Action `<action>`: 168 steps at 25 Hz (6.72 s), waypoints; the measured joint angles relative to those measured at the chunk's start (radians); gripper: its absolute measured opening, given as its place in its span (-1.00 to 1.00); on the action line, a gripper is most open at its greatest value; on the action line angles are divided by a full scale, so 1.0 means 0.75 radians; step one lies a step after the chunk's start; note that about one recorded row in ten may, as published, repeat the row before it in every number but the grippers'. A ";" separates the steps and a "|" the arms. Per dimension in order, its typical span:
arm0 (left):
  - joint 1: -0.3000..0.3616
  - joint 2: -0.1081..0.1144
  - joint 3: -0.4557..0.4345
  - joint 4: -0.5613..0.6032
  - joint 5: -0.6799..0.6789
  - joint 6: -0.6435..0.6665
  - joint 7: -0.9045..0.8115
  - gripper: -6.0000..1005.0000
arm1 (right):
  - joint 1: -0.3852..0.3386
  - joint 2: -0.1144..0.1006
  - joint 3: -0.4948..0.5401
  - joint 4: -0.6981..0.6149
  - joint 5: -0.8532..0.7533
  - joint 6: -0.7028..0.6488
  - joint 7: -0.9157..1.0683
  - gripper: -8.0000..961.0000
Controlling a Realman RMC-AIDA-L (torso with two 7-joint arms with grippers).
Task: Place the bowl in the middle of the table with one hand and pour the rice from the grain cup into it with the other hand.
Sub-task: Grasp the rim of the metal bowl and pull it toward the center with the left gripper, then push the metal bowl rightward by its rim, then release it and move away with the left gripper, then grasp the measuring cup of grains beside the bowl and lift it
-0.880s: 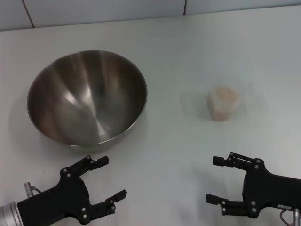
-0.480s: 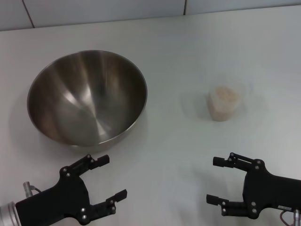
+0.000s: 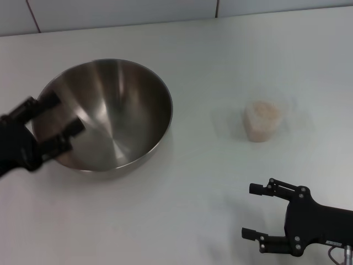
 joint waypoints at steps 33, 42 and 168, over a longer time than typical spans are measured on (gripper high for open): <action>0.271 0.007 1.140 1.281 0.357 -1.209 -1.593 0.65 | -0.006 -0.004 0.000 -0.004 0.000 -0.015 0.005 0.71; 0.215 0.007 1.125 1.221 0.462 -1.201 -1.650 0.65 | -0.008 -0.004 0.000 -0.004 0.000 -0.015 0.001 0.71; 0.425 0.011 1.047 1.195 -0.058 -0.610 -0.639 0.68 | -0.053 0.020 0.803 0.051 0.003 0.202 -0.007 0.71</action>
